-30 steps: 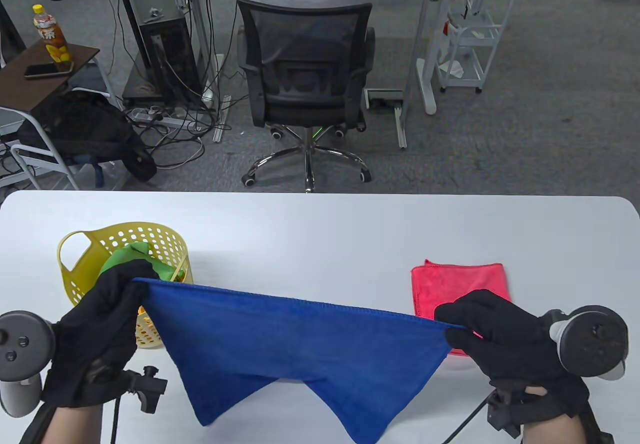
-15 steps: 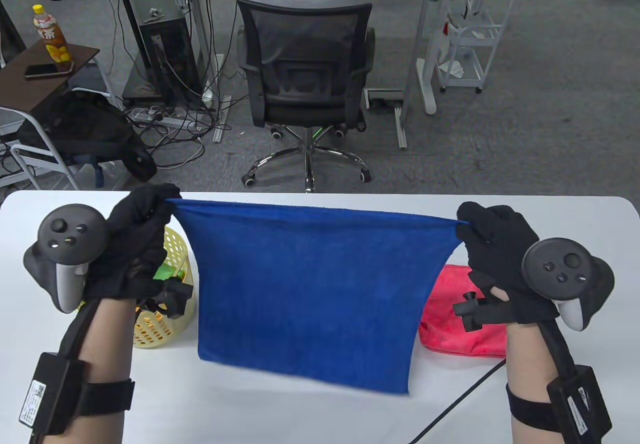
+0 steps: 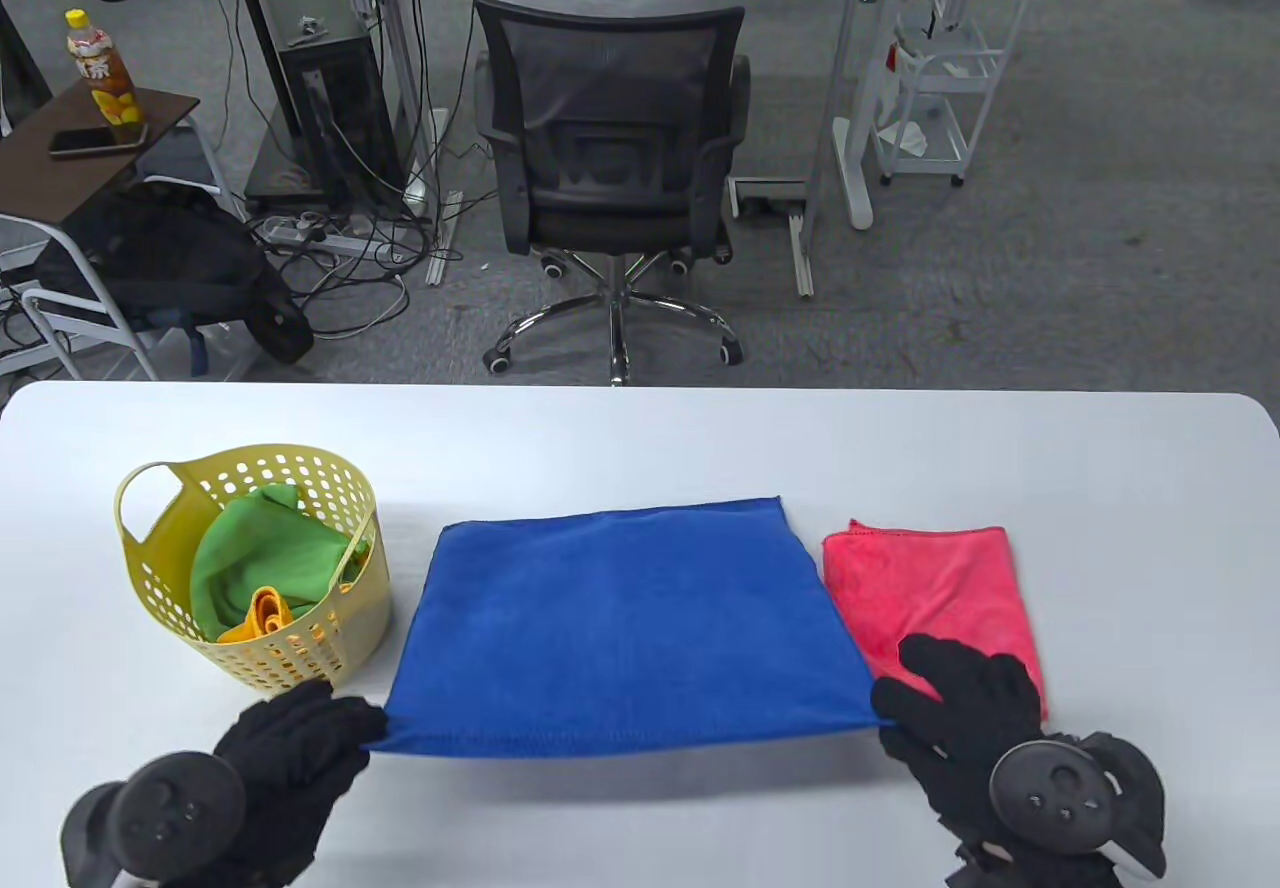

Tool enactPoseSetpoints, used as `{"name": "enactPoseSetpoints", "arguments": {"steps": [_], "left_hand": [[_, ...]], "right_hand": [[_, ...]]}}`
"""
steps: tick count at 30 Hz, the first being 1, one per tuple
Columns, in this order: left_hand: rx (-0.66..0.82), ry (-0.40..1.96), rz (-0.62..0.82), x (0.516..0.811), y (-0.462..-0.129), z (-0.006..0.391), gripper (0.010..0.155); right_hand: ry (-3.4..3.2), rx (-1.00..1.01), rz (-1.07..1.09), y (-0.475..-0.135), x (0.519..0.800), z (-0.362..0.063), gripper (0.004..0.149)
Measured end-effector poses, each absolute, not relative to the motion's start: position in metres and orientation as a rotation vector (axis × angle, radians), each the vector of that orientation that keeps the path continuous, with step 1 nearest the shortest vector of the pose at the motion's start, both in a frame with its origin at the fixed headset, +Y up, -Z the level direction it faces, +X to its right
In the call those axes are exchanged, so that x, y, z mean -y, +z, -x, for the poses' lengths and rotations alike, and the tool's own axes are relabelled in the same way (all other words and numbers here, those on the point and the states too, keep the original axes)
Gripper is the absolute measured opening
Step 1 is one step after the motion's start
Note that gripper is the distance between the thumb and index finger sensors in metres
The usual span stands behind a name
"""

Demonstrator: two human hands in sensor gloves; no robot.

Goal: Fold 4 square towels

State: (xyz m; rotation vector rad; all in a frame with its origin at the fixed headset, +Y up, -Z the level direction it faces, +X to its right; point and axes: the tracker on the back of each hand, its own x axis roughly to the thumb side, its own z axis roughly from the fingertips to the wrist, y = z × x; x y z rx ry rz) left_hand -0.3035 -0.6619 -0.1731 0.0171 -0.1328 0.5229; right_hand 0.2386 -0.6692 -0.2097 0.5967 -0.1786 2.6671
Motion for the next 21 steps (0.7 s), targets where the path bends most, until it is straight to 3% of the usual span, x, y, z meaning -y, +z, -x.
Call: {"name": "enactPoseSetpoints", "arguments": {"steps": [6,11,17,21], "left_hand": [[0.06,0.39,0.16,0.702,-0.159,0.295,0.04],[-0.031,0.352,0.241,0.713,-0.182,0.293,0.041],[-0.249,0.487,0.29,0.728,-0.252,0.298,0.041],[-0.393,0.512,0.351,0.749,-0.295,0.298,0.041]], "right_hand": [[2.81,-0.11,-0.66,-0.193,0.714,-0.224,0.04],[2.859,-0.191,-0.613,-0.216,0.72,-0.21,0.04],[2.934,-0.253,-0.422,-0.307,0.725,-0.187,0.04],[2.91,-0.318,-0.208,-0.368,0.752,-0.179,0.041]]}}
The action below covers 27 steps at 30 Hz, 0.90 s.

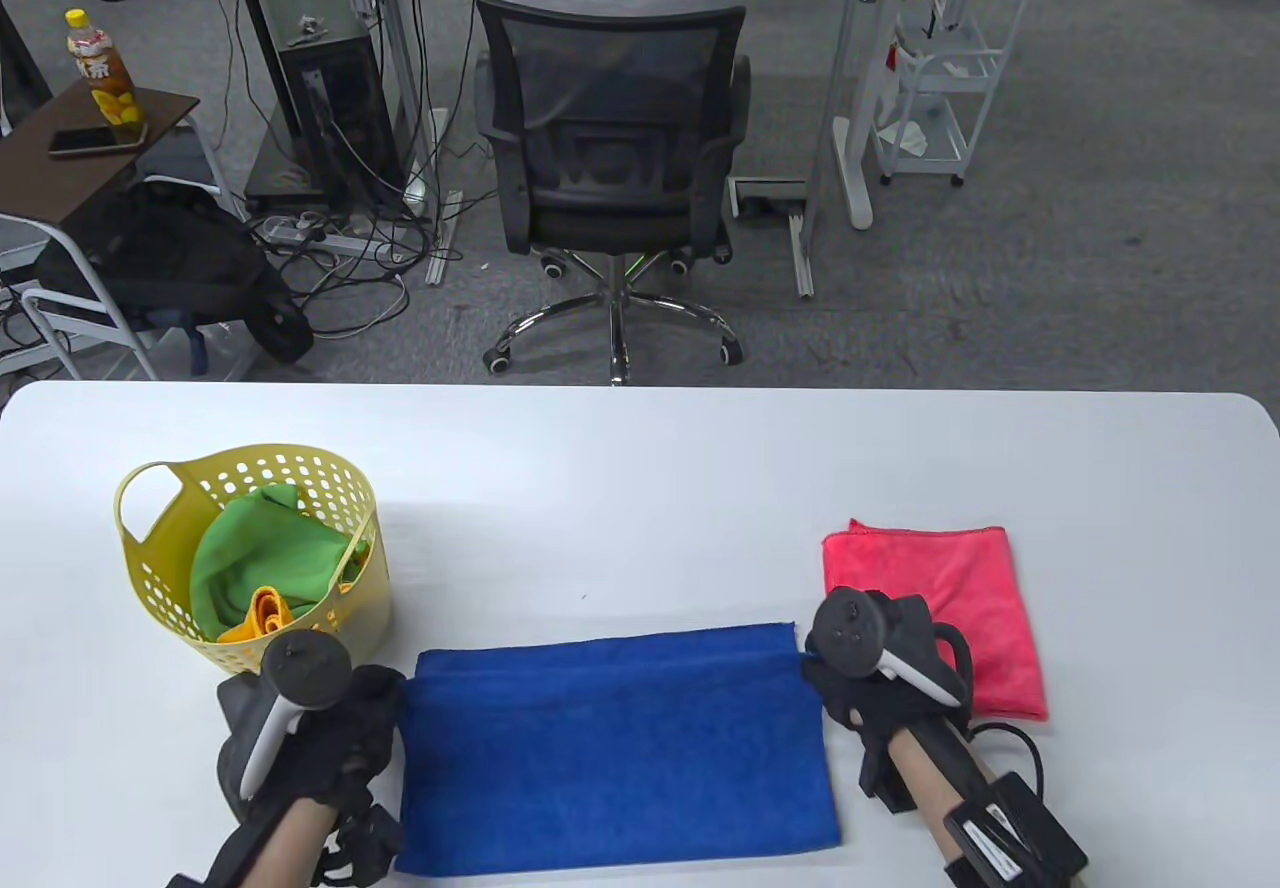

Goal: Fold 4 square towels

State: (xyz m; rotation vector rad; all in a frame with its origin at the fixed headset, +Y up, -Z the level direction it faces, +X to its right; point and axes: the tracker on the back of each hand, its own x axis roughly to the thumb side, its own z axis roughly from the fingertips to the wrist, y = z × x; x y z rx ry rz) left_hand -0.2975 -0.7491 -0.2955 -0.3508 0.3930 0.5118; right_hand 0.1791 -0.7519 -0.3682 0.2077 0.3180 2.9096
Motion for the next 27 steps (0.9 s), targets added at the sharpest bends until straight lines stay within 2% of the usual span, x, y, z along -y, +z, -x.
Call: {"name": "enactPoseSetpoints", "arguments": {"steps": [2,5,7,10,12,15,17,20,22,24,27], "left_hand": [[-0.449,0.509,0.368,0.764,-0.309,0.296,0.043],[-0.434,0.49,0.379,0.77,-0.31,0.293,0.058],[-0.382,0.509,0.323,0.765,-0.302,0.292,0.063],[-0.31,0.532,0.309,0.757,-0.291,0.294,0.067],[-0.263,0.566,0.292,0.758,-0.286,0.296,0.067],[-0.268,0.601,0.283,0.766,-0.284,0.299,0.067],[-0.266,0.591,0.292,0.771,-0.284,0.3,0.067],[-0.251,0.57,0.265,0.771,-0.282,0.302,0.067],[-0.244,0.548,0.234,0.768,-0.281,0.302,0.067],[-0.232,0.538,0.212,0.765,-0.279,0.302,0.067],[-0.203,0.583,0.205,0.76,-0.277,0.3,0.067]], "right_hand": [[2.901,-0.306,-0.083,-0.385,0.771,-0.178,0.047],[2.97,-0.268,-0.007,-0.383,0.779,-0.178,0.063],[2.996,-0.271,-0.012,-0.372,0.772,-0.18,0.062],[2.98,-0.29,-0.051,-0.355,0.764,-0.178,0.054],[3.004,-0.447,-0.07,-0.343,0.772,-0.169,0.055],[3.124,-0.617,0.005,-0.337,0.793,-0.153,0.065],[3.132,-0.5,0.0,-0.334,0.799,-0.143,0.064],[3.015,-0.529,0.037,-0.335,0.803,-0.135,0.051],[2.954,-0.42,0.056,-0.336,0.803,-0.135,0.047],[2.905,-0.414,0.049,-0.336,0.798,-0.138,0.045],[2.756,-0.137,-0.034,-0.326,0.774,-0.145,0.045]]}}
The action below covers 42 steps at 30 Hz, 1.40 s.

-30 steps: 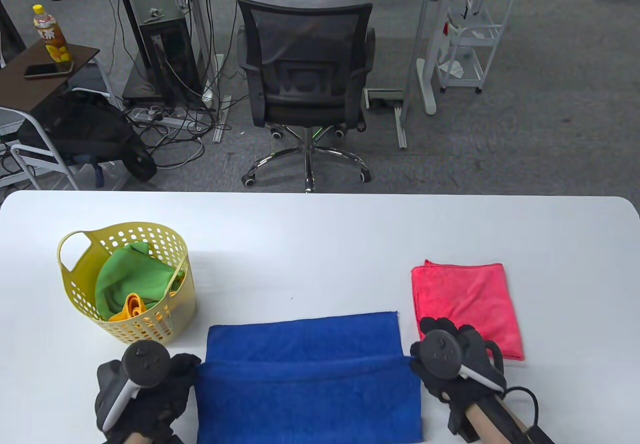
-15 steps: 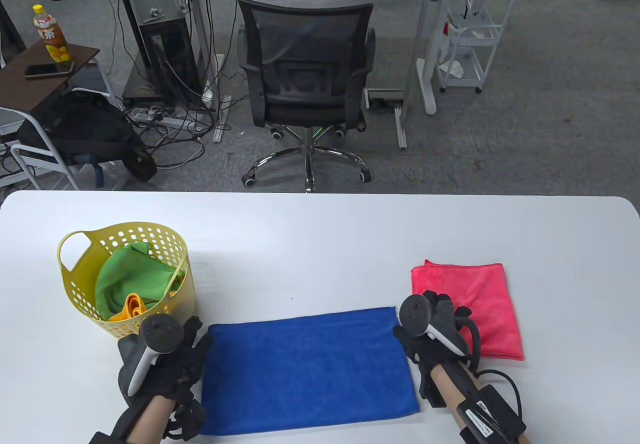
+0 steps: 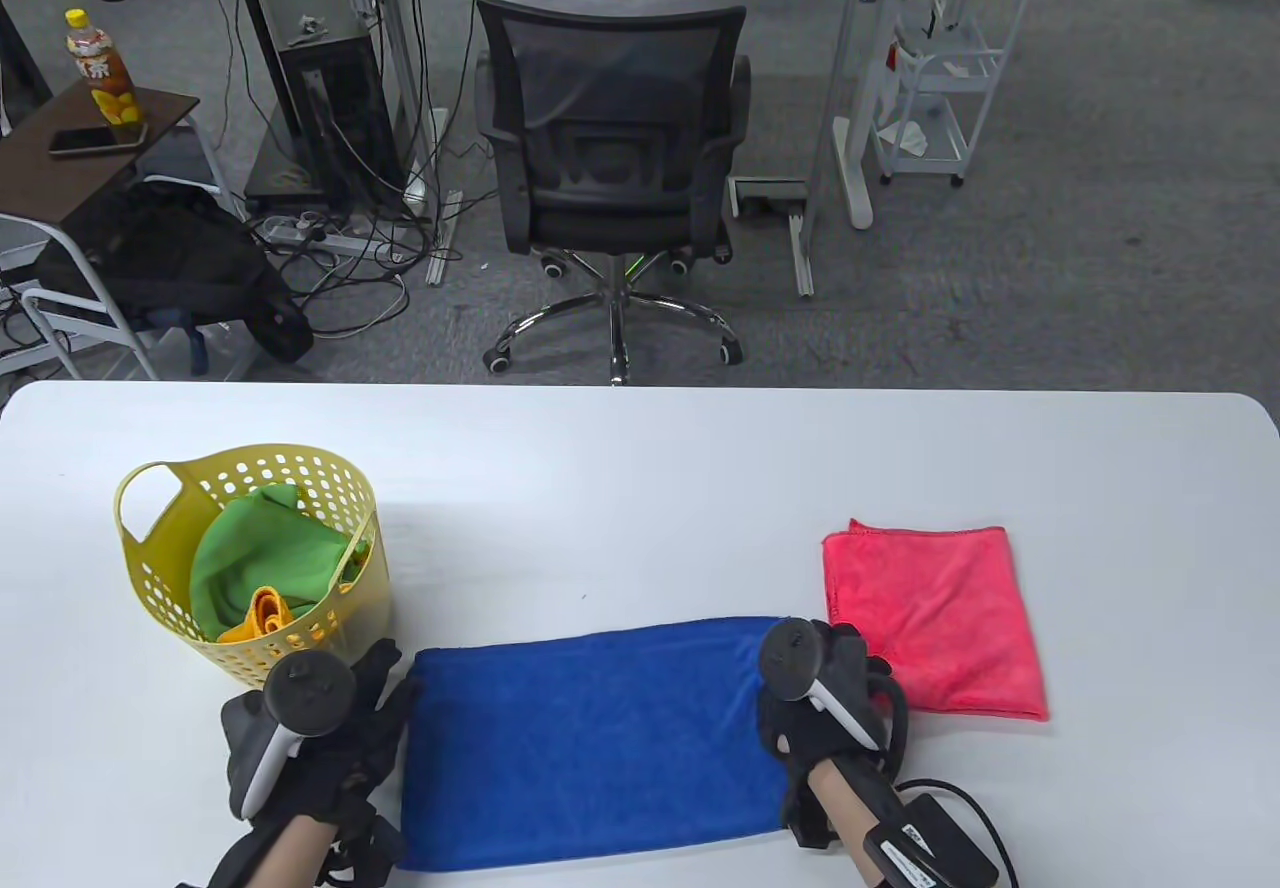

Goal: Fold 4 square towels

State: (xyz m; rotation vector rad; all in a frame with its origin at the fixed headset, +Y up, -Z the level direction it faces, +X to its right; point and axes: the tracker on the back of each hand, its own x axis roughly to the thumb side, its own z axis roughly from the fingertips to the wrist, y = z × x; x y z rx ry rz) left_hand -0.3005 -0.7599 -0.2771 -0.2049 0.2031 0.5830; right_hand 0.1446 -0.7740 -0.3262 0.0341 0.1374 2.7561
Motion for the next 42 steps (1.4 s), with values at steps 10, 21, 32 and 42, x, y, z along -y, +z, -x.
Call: {"name": "enactPoseSetpoints", "arguments": {"steps": [10,21,32,42], "left_hand": [[-0.175,0.598,0.179,0.752,-0.275,0.3,0.067],[-0.162,0.605,0.183,0.751,-0.275,0.298,0.067],[-0.164,0.605,0.183,0.752,-0.274,0.298,0.067],[-0.154,0.615,0.194,0.752,-0.274,0.298,0.067]], "right_hand": [[2.606,-0.042,0.067,-0.315,0.752,-0.189,0.041],[2.789,-0.093,0.374,-0.312,0.709,-0.196,0.042],[2.567,-0.492,-0.102,-0.324,0.718,-0.009,0.053],[2.243,-0.493,-0.027,-0.328,0.708,-0.068,0.064]]}}
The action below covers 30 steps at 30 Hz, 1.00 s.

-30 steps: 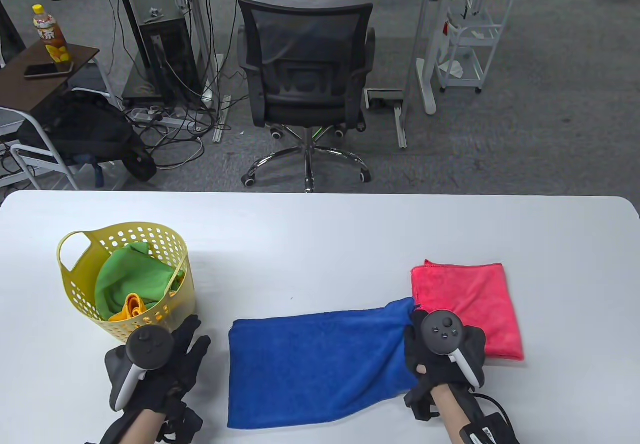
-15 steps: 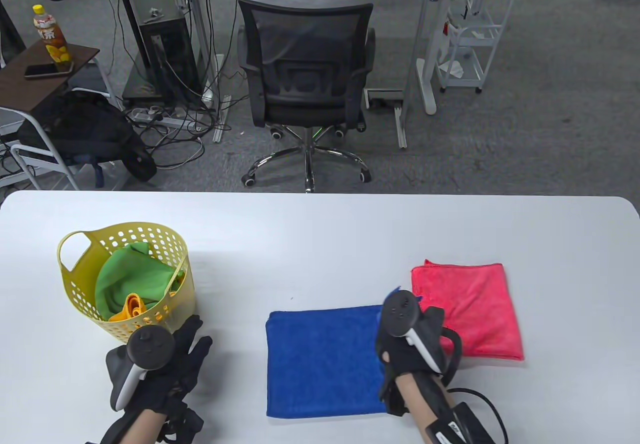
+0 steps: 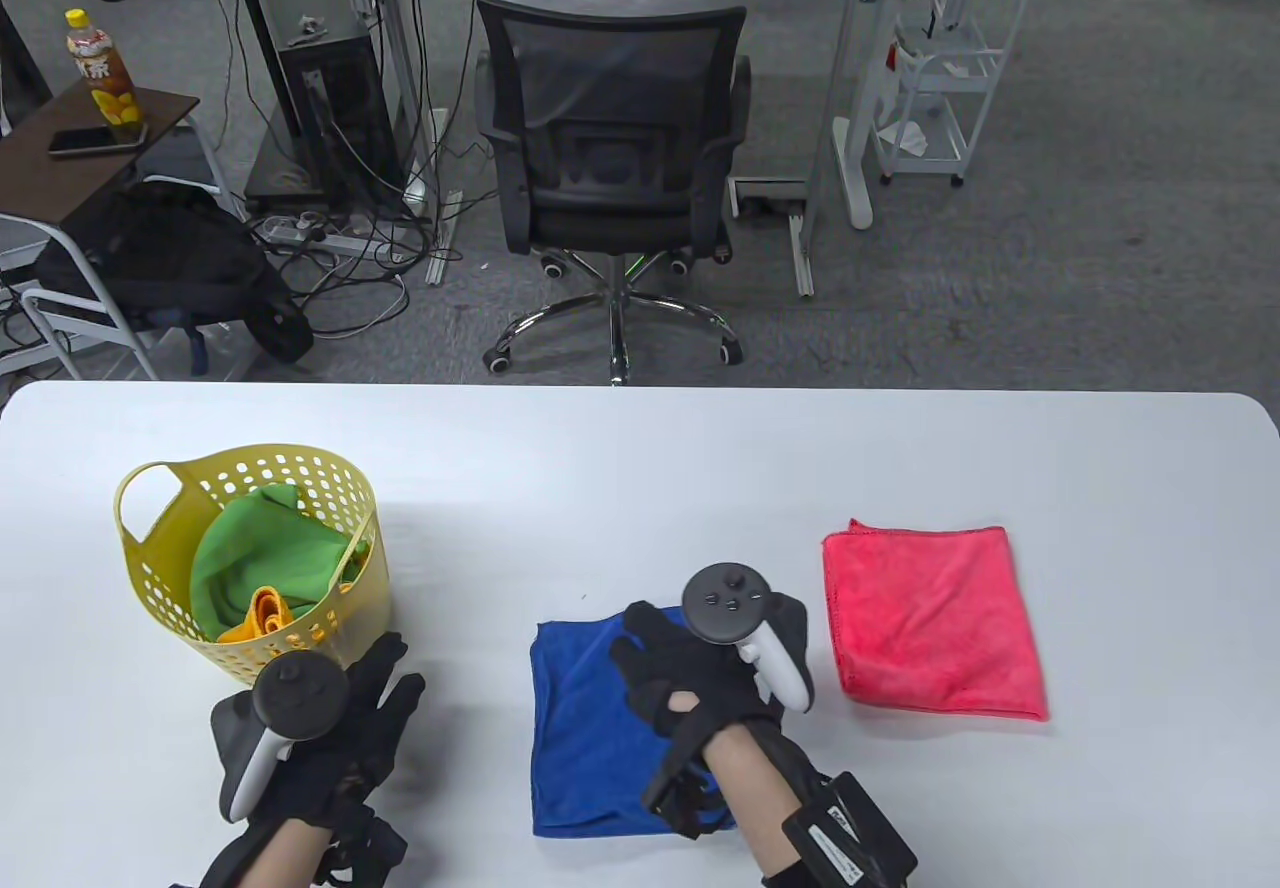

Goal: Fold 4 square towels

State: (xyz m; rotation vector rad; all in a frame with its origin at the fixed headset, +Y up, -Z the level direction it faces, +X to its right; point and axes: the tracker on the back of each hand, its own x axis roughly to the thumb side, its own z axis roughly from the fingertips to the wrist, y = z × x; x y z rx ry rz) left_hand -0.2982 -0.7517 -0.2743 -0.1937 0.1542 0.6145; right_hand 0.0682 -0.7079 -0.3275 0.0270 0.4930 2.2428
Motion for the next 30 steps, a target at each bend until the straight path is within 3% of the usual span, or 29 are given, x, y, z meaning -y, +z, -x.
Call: {"name": "enactPoseSetpoints", "arguments": {"steps": [3,9,16,19,26,30], "left_hand": [[-0.152,0.61,0.196,0.752,-0.274,0.298,0.067],[-0.145,0.595,0.191,0.752,-0.273,0.295,0.066],[-0.145,0.57,0.191,0.753,-0.273,0.293,0.064],[-0.144,0.577,0.186,0.753,-0.273,0.293,0.063],[-0.141,0.566,0.202,0.756,-0.275,0.291,0.064],[-0.134,0.562,0.194,0.755,-0.273,0.289,0.064]], "right_hand": [[2.478,-0.394,0.235,-0.329,0.731,-0.101,0.064],[2.694,-0.668,0.418,-0.342,0.786,-0.104,0.064],[2.82,-0.376,0.35,-0.341,0.799,-0.076,0.043],[2.664,-0.274,0.263,-0.334,0.791,-0.09,0.042],[2.696,0.03,0.107,-0.334,0.743,-0.143,0.042],[2.752,-0.009,0.147,-0.352,0.714,-0.161,0.042]]}}
